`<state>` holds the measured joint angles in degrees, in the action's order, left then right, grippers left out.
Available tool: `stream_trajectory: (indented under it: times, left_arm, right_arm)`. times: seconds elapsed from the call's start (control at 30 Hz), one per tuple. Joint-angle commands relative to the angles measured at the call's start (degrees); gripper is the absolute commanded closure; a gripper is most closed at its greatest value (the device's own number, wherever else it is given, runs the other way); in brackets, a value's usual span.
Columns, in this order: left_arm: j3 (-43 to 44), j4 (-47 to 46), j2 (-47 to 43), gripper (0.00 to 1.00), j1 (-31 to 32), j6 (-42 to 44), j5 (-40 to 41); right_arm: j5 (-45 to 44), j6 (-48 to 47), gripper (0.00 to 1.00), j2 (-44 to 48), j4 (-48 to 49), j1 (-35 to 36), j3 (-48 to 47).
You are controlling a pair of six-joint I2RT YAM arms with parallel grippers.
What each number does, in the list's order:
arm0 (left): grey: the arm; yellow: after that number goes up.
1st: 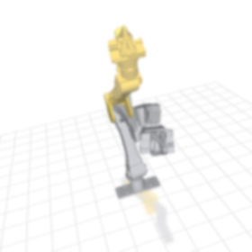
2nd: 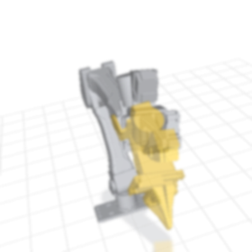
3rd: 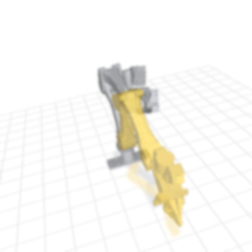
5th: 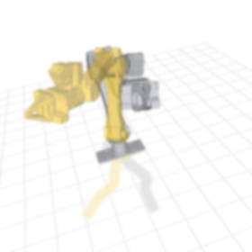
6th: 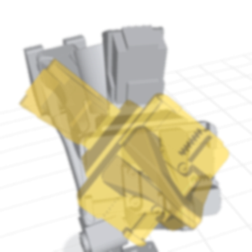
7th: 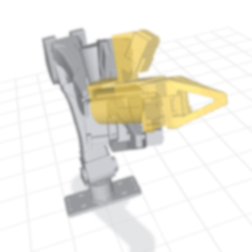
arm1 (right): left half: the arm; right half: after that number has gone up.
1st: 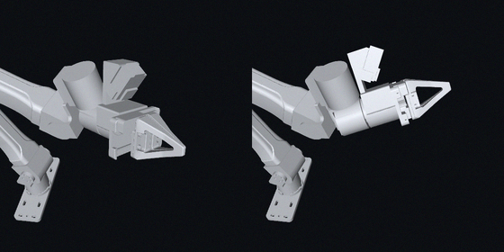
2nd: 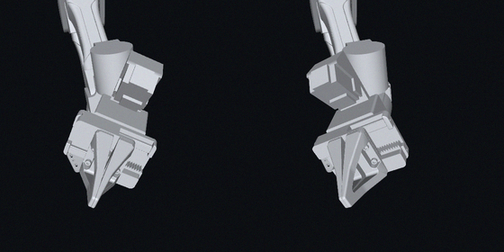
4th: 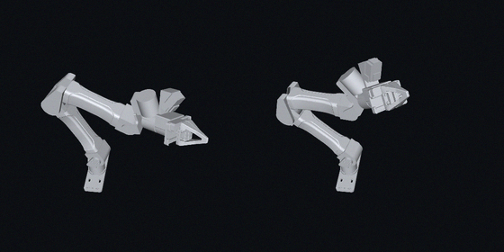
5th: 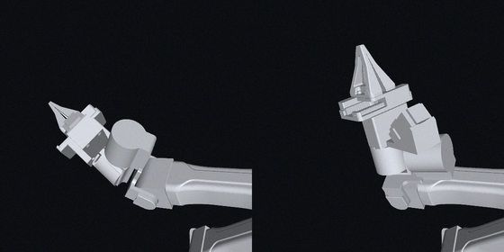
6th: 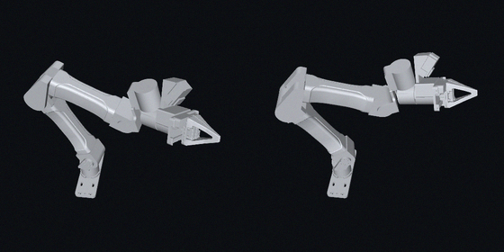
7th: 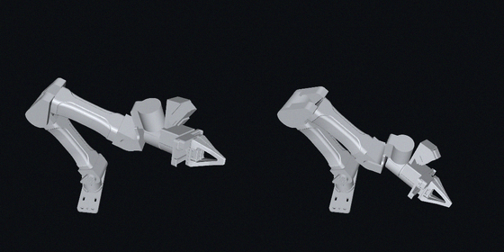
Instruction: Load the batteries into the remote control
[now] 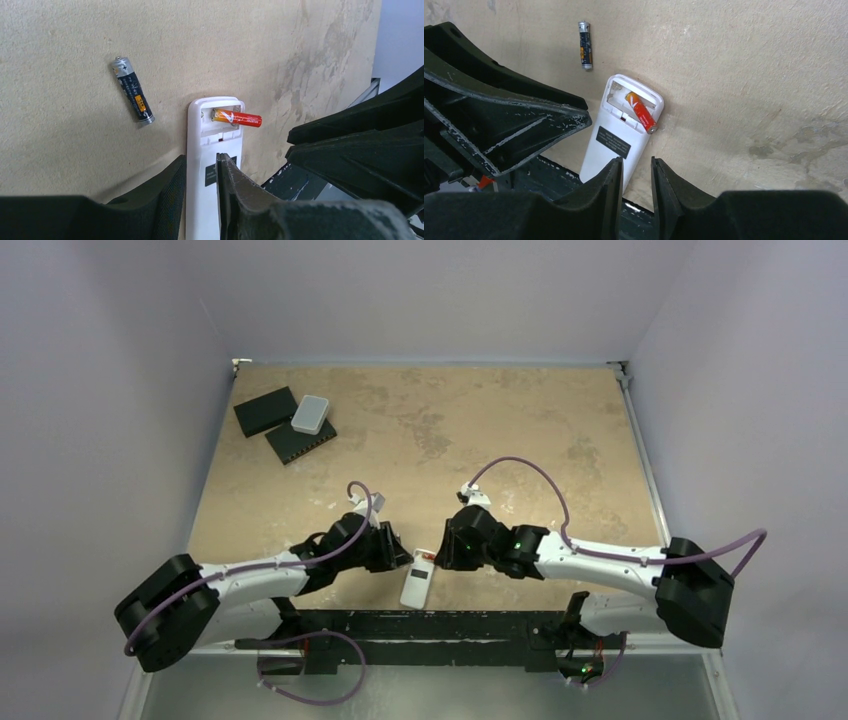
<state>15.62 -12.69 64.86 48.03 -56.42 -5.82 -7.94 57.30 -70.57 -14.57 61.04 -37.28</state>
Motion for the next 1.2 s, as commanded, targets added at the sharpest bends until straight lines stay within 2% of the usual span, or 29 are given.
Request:
stream_trajectory:
  times: [0.0, 0.3, 0.73, 1.17]
  left_arm:
    - [0.21, -4.77, 1.58, 0.73, -0.07, 0.83, -0.02]
    - [1.58, -5.51, 5.00, 0.73, -0.71, 2.44, 0.66]
    - [2.00, -9.72, 7.51, 0.74, -2.55, 2.57, -2.44]
    - [0.83, -17.17, 10.55, 0.78, -3.03, 1.54, -6.66]
  right_arm:
    - [-0.50, 2.36, 0.66, -0.67, 2.51, -0.48, 0.20]
    - [-0.55, 3.08, 0.66, -1.90, 3.04, -0.57, 0.16]
    - [-0.22, 3.88, 0.67, -4.38, 3.93, -0.65, -0.30]
    - [-1.15, 4.79, 0.68, -5.02, 3.84, -0.65, -0.43]
